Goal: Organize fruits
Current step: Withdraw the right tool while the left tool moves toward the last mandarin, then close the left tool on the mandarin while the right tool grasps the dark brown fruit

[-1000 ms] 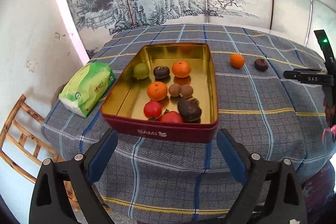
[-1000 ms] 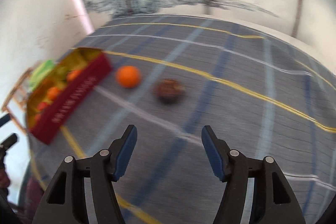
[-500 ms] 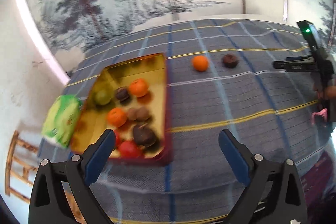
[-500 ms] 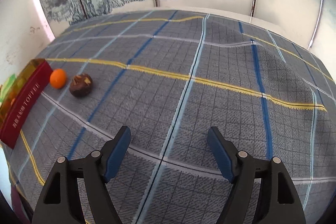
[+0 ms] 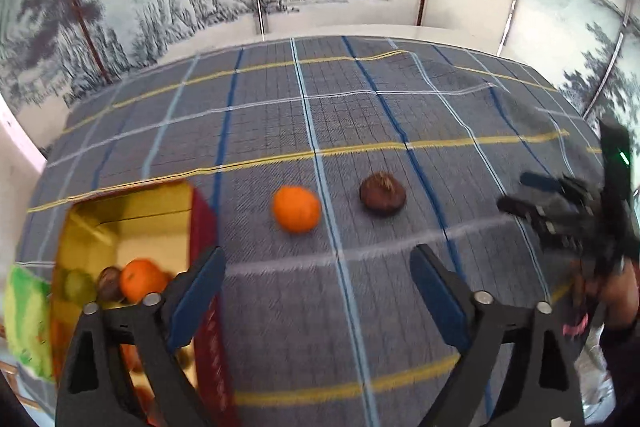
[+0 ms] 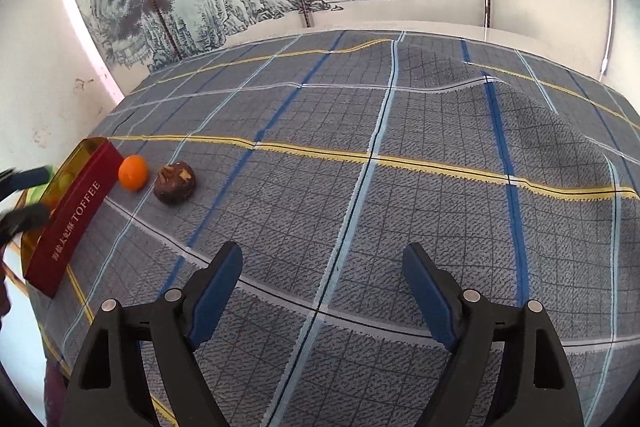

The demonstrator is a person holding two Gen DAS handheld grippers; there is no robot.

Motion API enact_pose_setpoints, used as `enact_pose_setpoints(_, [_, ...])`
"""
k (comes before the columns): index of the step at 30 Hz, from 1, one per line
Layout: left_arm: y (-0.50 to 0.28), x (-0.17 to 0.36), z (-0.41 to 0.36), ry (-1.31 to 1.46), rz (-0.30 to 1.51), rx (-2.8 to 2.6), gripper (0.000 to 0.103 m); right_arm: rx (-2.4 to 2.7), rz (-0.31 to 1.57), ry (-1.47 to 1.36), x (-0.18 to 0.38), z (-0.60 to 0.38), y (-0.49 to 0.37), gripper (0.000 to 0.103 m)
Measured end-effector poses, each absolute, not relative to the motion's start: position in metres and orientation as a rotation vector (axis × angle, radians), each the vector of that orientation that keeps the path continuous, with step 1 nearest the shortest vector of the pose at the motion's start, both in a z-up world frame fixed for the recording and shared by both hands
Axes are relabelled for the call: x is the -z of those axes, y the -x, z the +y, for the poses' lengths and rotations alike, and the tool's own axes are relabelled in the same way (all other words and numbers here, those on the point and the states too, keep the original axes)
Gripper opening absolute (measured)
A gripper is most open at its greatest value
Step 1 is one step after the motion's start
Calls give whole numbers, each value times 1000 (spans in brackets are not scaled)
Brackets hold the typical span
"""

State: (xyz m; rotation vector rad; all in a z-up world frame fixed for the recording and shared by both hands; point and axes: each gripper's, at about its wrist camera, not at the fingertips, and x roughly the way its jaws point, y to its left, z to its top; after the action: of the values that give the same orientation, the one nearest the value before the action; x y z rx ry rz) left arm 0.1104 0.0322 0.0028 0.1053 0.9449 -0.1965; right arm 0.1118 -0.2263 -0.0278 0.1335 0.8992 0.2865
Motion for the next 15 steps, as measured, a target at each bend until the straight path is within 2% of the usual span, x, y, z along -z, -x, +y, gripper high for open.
enact_pose_setpoints(3, [-137, 10, 29, -87, 979, 162, 76, -303, 897, -131, 27, -224, -111, 85])
enact_pose_setpoints(8, [-166, 28, 33, -63, 1022, 85, 73, -326, 886, -149, 26, -226, -110, 86])
enact_pose_setpoints(13, [-180, 42, 33, -52, 1064, 76, 64, -350, 882, -154, 26, -226, -109, 87])
enact_pose_setpoints(15, [-182, 45, 31, -60, 1073, 75, 57, -356, 881, -156, 26, -226, -110, 87])
